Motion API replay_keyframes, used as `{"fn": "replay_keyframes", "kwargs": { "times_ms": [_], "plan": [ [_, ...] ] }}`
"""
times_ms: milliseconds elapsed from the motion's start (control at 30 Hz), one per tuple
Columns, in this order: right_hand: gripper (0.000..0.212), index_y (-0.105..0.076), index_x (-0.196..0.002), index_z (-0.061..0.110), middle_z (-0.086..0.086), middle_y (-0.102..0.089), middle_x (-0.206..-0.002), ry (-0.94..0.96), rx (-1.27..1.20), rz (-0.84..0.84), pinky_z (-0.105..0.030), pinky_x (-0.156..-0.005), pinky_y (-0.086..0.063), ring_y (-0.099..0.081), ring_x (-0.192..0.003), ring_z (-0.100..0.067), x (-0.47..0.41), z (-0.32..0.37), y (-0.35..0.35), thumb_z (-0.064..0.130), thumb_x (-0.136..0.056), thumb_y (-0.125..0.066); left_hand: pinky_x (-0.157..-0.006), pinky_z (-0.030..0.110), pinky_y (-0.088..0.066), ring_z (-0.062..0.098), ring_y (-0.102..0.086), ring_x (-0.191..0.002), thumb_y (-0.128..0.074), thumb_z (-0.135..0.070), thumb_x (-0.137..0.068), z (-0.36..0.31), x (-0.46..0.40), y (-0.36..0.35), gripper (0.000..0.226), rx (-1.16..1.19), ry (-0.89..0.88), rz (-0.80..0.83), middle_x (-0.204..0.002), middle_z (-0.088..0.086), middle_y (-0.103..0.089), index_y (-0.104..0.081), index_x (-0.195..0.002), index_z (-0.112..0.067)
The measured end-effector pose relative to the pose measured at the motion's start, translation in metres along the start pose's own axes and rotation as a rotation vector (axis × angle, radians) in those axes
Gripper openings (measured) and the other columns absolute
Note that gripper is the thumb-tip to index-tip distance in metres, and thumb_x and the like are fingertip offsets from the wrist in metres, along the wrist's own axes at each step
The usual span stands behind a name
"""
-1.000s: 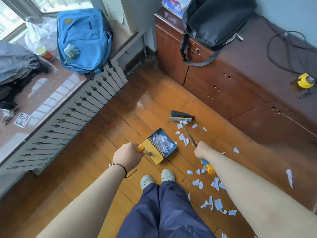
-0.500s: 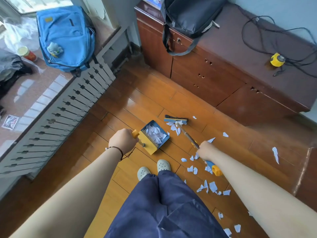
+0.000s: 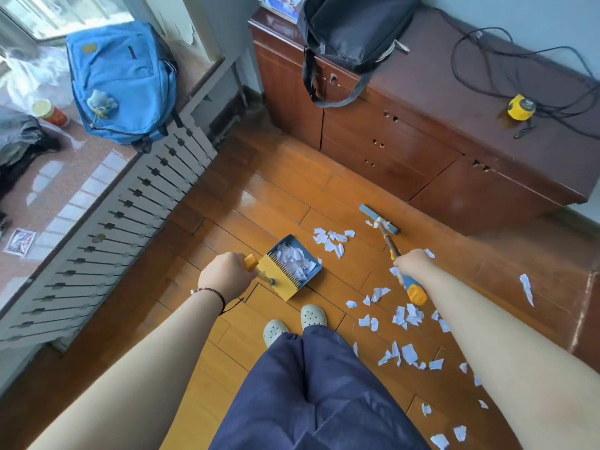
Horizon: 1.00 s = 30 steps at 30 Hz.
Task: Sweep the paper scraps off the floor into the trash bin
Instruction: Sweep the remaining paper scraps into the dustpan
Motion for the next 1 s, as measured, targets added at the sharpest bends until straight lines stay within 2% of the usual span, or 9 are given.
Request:
{"fn": "replay_keyframes", "kwargs": {
  "times_ms": [100, 200, 300, 367, 533, 633, 733, 900, 1000],
  "plan": [
    [0.03, -0.048, -0.125, 0.0, -0.016, -0.063, -0.112, -0.053, -0.006, 0.058, -0.028, -0.063, -0.043, -0.061, -0.091, -0.029, -0.001, 0.011, -0.023, 0.012, -0.098, -0.05, -0.055, 0.027, -0.051, 0.014, -0.06, -0.063, -0.058, -0.044, -0.099, -0.005, -0.003, -0.002, 0.033, -0.016, -0.002, -0.004, -0.071, -0.003, -0.06, -0.05, -0.073, -0.024],
    [0.033, -0.048, -0.129, 0.0, -0.012, -0.06, -0.099, -0.069, 0.026, 0.11, -0.03, -0.063, -0.041, -0.053, -0.081, -0.026, 0.011, 0.014, -0.056, 0.013, -0.099, -0.049, -0.052, 0.025, -0.046, 0.011, -0.057, -0.061, -0.058, -0.044, -0.099, -0.006, -0.006, -0.004, 0.033, -0.029, 0.002, -0.01, -0.071, -0.004, -0.059, -0.049, -0.073, -0.025],
    [0.036, -0.05, -0.129, -0.001, -0.017, -0.061, -0.121, -0.016, -0.019, 0.137, -0.028, -0.071, -0.04, -0.057, -0.095, -0.03, 0.025, 0.014, -0.085, 0.011, -0.096, -0.053, -0.053, 0.026, -0.047, 0.012, -0.059, -0.063, -0.058, -0.044, -0.098, -0.008, -0.009, -0.006, 0.032, -0.036, -0.006, -0.006, -0.071, -0.004, -0.059, -0.052, -0.075, -0.024],
    [0.035, -0.048, -0.129, -0.001, -0.018, -0.06, -0.124, -0.015, -0.007, 0.195, -0.029, -0.072, -0.042, -0.061, -0.106, -0.031, 0.032, 0.011, -0.105, 0.012, -0.096, -0.052, -0.054, 0.026, -0.049, 0.015, -0.063, -0.067, -0.059, -0.044, -0.098, -0.009, -0.009, -0.007, 0.03, -0.028, -0.007, -0.004, -0.072, -0.003, -0.061, -0.056, -0.079, -0.022],
    [0.035, -0.052, -0.121, 0.0, -0.02, -0.066, -0.096, -0.019, -0.046, 0.283, -0.04, -0.076, -0.055, -0.061, -0.079, -0.03, 0.045, 0.002, -0.125, 0.013, -0.09, -0.057, -0.062, 0.03, -0.059, 0.018, -0.066, -0.07, -0.061, -0.046, -0.097, -0.009, -0.013, -0.008, 0.031, -0.045, 0.001, 0.008, -0.073, -0.002, -0.063, -0.055, -0.076, -0.024],
    [0.038, -0.05, -0.122, -0.003, -0.019, -0.062, -0.079, 0.016, -0.041, 0.318, -0.032, -0.058, -0.05, -0.059, -0.063, -0.028, 0.058, 0.001, -0.113, 0.013, -0.089, -0.059, -0.066, 0.034, -0.061, 0.019, -0.067, -0.072, -0.06, -0.048, -0.097, -0.008, -0.014, -0.009, 0.031, -0.068, -0.001, 0.01, -0.076, -0.001, -0.065, -0.06, -0.083, -0.021],
    [0.029, -0.052, -0.117, -0.004, -0.015, -0.057, -0.064, 0.03, -0.129, 0.369, -0.025, -0.045, -0.044, -0.051, -0.043, -0.022, 0.071, -0.001, -0.09, 0.013, -0.094, -0.056, -0.062, 0.032, -0.059, 0.019, -0.067, -0.072, -0.059, -0.049, -0.097, -0.007, -0.013, -0.009, 0.032, -0.078, -0.009, 0.014, -0.077, -0.001, -0.065, -0.059, -0.084, -0.021],
    [0.025, -0.057, -0.114, 0.0, -0.011, -0.054, -0.063, 0.045, -0.134, 0.403, -0.018, -0.038, -0.039, -0.046, -0.033, -0.014, 0.092, -0.001, -0.067, 0.017, -0.096, -0.052, -0.053, 0.027, -0.05, 0.016, -0.064, -0.068, -0.061, -0.049, -0.096, -0.002, -0.01, -0.01, 0.031, -0.077, -0.011, 0.006, -0.075, -0.003, -0.063, -0.059, -0.083, -0.022],
    [0.025, -0.058, -0.113, 0.0, -0.012, -0.055, -0.064, 0.074, -0.117, 0.384, -0.018, -0.039, -0.04, -0.047, -0.035, -0.015, 0.101, 0.002, -0.062, 0.016, -0.095, -0.052, -0.055, 0.027, -0.052, 0.016, -0.065, -0.068, -0.062, -0.048, -0.096, 0.004, -0.007, -0.011, 0.031, -0.054, -0.007, -0.008, -0.074, -0.003, -0.064, -0.057, -0.078, -0.023]
  ]
}}
Point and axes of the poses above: each hand's wrist, its own x-axis away from the middle knuckle, its own y-axis out of the back of the hand, z = x × y, the point moved 5 cm from there along -x, towards the middle knuckle
